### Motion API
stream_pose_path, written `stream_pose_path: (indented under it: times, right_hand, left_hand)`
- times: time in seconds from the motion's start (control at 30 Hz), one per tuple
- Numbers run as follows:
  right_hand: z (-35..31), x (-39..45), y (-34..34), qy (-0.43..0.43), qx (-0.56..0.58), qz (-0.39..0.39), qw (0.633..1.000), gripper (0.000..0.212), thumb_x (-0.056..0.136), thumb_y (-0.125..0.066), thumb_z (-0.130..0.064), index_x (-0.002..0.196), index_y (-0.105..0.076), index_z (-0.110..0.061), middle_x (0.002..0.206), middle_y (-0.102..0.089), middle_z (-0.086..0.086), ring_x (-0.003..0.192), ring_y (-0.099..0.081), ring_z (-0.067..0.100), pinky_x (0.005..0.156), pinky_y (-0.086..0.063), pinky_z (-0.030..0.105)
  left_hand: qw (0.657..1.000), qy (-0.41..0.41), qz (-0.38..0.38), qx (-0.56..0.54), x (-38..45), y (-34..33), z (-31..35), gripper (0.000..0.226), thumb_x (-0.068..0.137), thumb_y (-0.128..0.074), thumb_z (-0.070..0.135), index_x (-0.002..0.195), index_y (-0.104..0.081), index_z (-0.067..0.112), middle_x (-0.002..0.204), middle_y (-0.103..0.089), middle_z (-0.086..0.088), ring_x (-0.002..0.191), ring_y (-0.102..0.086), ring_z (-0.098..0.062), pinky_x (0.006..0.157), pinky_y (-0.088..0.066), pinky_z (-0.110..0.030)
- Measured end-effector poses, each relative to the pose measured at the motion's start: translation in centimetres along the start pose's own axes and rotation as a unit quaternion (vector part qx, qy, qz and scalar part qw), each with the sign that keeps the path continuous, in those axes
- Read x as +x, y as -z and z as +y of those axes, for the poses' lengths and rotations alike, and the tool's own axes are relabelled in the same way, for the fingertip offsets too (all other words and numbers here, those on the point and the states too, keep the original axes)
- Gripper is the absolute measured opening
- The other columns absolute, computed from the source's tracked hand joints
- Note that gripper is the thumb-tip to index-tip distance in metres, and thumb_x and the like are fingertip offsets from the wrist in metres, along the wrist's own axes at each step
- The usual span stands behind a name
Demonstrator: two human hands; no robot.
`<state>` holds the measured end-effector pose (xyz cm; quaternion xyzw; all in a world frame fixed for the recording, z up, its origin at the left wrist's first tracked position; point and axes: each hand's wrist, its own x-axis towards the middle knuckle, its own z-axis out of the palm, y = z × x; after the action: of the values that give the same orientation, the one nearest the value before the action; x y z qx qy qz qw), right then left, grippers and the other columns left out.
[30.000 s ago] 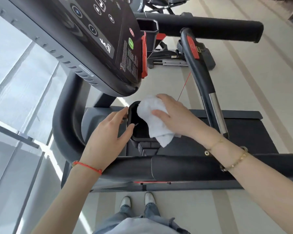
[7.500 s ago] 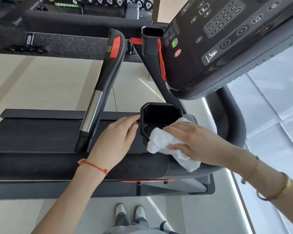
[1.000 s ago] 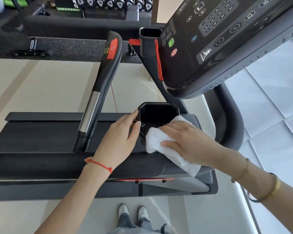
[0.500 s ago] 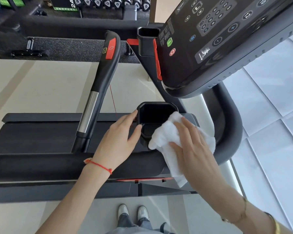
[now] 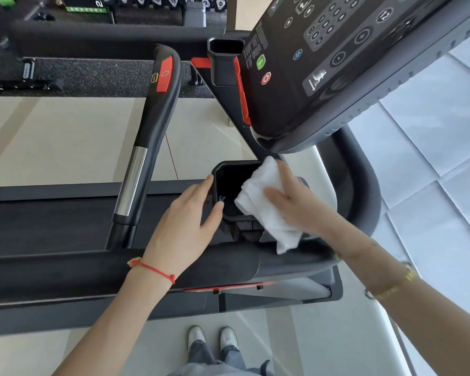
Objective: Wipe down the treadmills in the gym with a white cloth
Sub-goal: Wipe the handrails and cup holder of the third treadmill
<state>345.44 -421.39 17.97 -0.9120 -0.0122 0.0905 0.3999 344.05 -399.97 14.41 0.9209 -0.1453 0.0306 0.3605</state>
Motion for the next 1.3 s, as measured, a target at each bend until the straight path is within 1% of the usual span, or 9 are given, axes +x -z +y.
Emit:
stream_pose_path:
  times: [0.1,0.23,0.37,0.6,0.73,0.97,1.13,1.2,1.3]
  right_hand:
    - [0.9,-2.4,-0.9,-0.006,0.021,-0.026,0.999,0.044,0.102,-0.043,-0.022,0.143,-0.029,-0.014,0.111,-0.049,-0.01,0.089,-0.05,0.001,0.074,-0.04,0.009]
    - [0.5,0.2,-1.0,0.003,-0.043,0.008,0.999,0.055,0.101,-0.044,-0.021,0.148,-0.019,-0.008,0.143,-0.04,0.01,0.116,-0.047,0.022,0.096,-0.039,0.023]
    - [0.3,2.2,-0.6,0.086,-0.212,0.004,0.973,0.056,0.098,-0.045,-0.013,0.144,-0.018,0.002,0.144,-0.029,0.018,0.112,-0.044,0.027,0.075,-0.023,0.01]
    - [-1.6,6.1,-1.7,0.269,-0.351,-0.058,0.895,0.064,0.092,-0.052,-0.012,0.149,-0.024,-0.005,0.15,-0.033,0.012,0.14,-0.027,0.026,0.116,-0.015,0.028]
    - [-2.4,7.8,-2.4,0.314,-0.36,-0.086,0.875,0.061,0.082,-0.058,-0.011,0.139,-0.038,-0.014,0.134,-0.047,0.002,0.12,-0.046,0.021,0.101,-0.033,0.029]
    - [0.1,5.9,-1.1,0.234,-0.424,-0.015,0.875,0.073,0.089,-0.052,-0.017,0.152,-0.014,-0.013,0.144,-0.036,0.005,0.126,-0.038,0.025,0.104,-0.027,0.031]
    - [0.7,2.1,-0.6,0.049,-0.265,-0.019,0.963,0.056,0.098,-0.045,-0.021,0.147,-0.019,-0.011,0.132,-0.043,0.014,0.093,-0.051,0.027,0.074,-0.039,0.03]
    - [0.5,0.5,-0.2,0.1,-0.26,0.021,0.96,0.027,0.102,-0.024,-0.004,0.125,-0.037,0.001,0.101,-0.055,0.012,0.077,-0.055,0.016,0.06,-0.042,0.022]
    - [0.8,-0.7,0.0,0.108,-0.433,-0.12,0.887,0.054,0.061,-0.01,0.032,0.103,-0.027,0.004,0.094,-0.027,0.018,0.082,-0.049,0.019,0.065,-0.037,0.029]
  left_hand:
    - [1.0,-0.004,0.006,0.006,0.0,0.0,0.1,0.059,0.098,-0.046,0.038,0.152,-0.032,0.021,0.132,-0.055,0.004,0.113,-0.056,-0.015,0.095,-0.049,-0.032]
    - [1.0,-0.001,0.01,0.017,0.0,0.1,0.2,0.058,0.099,-0.049,0.035,0.151,-0.033,0.019,0.127,-0.056,0.002,0.109,-0.057,-0.016,0.091,-0.049,-0.031]
    - [1.0,-0.003,0.01,0.021,0.0,0.1,0.5,0.057,0.099,-0.049,0.034,0.151,-0.034,0.018,0.122,-0.057,0.002,0.104,-0.058,-0.016,0.087,-0.051,-0.034]
    - [1.0,0.005,0.011,0.021,0.1,0.1,0.5,0.06,0.096,-0.047,0.04,0.151,-0.034,0.019,0.121,-0.057,0.005,0.103,-0.058,-0.013,0.087,-0.052,-0.034]
    - [1.0,0.013,0.012,0.013,0.0,0.0,0.3,0.061,0.095,-0.045,0.044,0.151,-0.034,0.023,0.128,-0.055,0.008,0.108,-0.057,-0.011,0.089,-0.05,-0.03]
    - [1.0,0.019,0.008,0.006,0.0,0.0,0.2,0.06,0.096,-0.045,0.043,0.152,-0.032,0.026,0.129,-0.054,0.011,0.109,-0.057,-0.01,0.091,-0.05,-0.03]
    - [1.0,0.012,0.011,0.012,0.0,-0.1,0.3,0.059,0.097,-0.046,0.042,0.152,-0.032,0.025,0.123,-0.056,0.01,0.105,-0.058,-0.01,0.089,-0.051,-0.028]
    - [1.0,0.009,0.013,0.014,0.0,-0.1,0.2,0.059,0.097,-0.046,0.041,0.152,-0.033,0.023,0.12,-0.057,0.009,0.103,-0.058,-0.011,0.087,-0.052,-0.029]
    - [1.0,0.005,0.008,0.02,0.0,-0.1,0.3,0.06,0.096,-0.045,0.04,0.151,-0.033,0.021,0.121,-0.057,0.007,0.104,-0.059,-0.015,0.088,-0.053,-0.035]
